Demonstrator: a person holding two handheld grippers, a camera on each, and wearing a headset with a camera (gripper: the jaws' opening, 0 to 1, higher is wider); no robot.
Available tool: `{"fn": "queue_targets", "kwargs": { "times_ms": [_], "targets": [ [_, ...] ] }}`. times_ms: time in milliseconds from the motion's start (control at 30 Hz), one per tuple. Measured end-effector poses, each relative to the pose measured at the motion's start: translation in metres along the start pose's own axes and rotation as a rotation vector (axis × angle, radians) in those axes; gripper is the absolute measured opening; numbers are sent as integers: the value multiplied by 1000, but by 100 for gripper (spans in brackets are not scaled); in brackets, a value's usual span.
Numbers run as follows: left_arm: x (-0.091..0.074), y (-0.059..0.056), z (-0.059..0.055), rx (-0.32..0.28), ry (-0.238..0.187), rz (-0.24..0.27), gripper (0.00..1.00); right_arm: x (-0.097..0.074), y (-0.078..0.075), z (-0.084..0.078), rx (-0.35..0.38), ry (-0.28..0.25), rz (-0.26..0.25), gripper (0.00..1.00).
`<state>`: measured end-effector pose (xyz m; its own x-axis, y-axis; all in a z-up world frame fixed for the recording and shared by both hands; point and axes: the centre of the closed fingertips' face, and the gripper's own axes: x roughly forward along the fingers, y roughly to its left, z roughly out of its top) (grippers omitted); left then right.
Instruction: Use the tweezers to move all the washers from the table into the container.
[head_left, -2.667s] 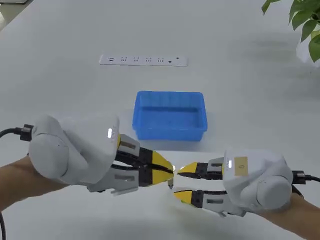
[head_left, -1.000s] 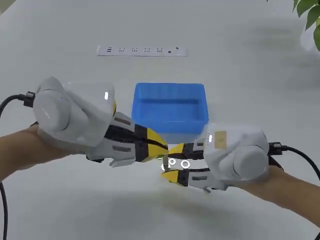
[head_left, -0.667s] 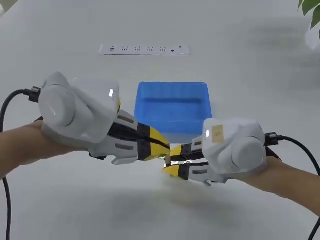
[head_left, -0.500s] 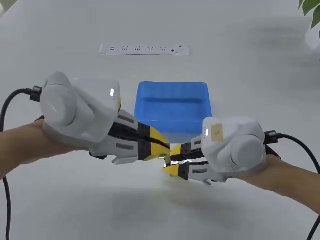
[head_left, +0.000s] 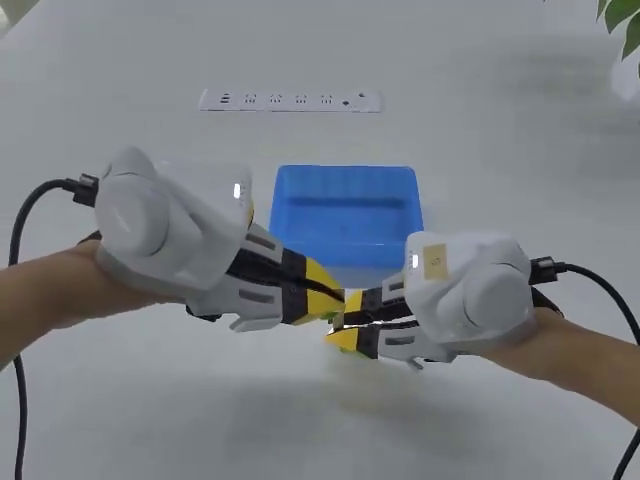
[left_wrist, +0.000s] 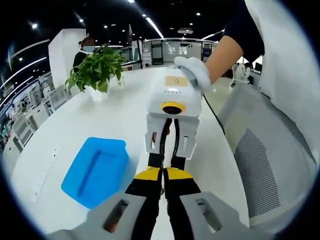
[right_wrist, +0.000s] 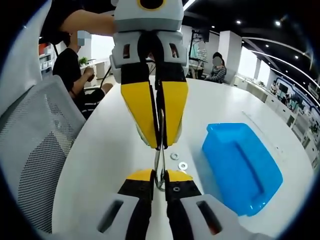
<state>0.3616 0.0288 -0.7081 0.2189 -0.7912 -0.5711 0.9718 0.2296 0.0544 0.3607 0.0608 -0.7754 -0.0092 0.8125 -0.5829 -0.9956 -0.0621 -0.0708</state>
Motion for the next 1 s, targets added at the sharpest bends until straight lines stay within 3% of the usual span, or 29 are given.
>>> {"fn": "queue_targets", "kwargs": {
  "times_ms": [133, 200, 367, 500, 567, 767, 1000],
  "targets": [
    [1, -1, -1, -37, 0, 14, 7, -1, 1, 0, 2, -5, -6, 8],
    [2, -4, -4, -39, 15, 19, 12, -2, 0, -1, 10, -8, -12, 8],
    [-6, -5, 7, -56, -34, 50, 22, -4, 1, -2, 27, -15, -11, 8],
    [-16, -5, 6, -51, -25, 98, 22, -4, 2, -2, 22, -7, -6, 8],
    [-22, -6, 7, -65, -44, 120, 22, -4, 2, -1, 21, -3, -3, 8],
    [-45, -17, -7, -126, -42, 188, 26, -10, 3, 6, 23, -9, -1, 8],
    [-75, -28, -24, -262, -83, 329, 39, -21, 7, 21, -4, -18, 33, 8]
  ]
}}
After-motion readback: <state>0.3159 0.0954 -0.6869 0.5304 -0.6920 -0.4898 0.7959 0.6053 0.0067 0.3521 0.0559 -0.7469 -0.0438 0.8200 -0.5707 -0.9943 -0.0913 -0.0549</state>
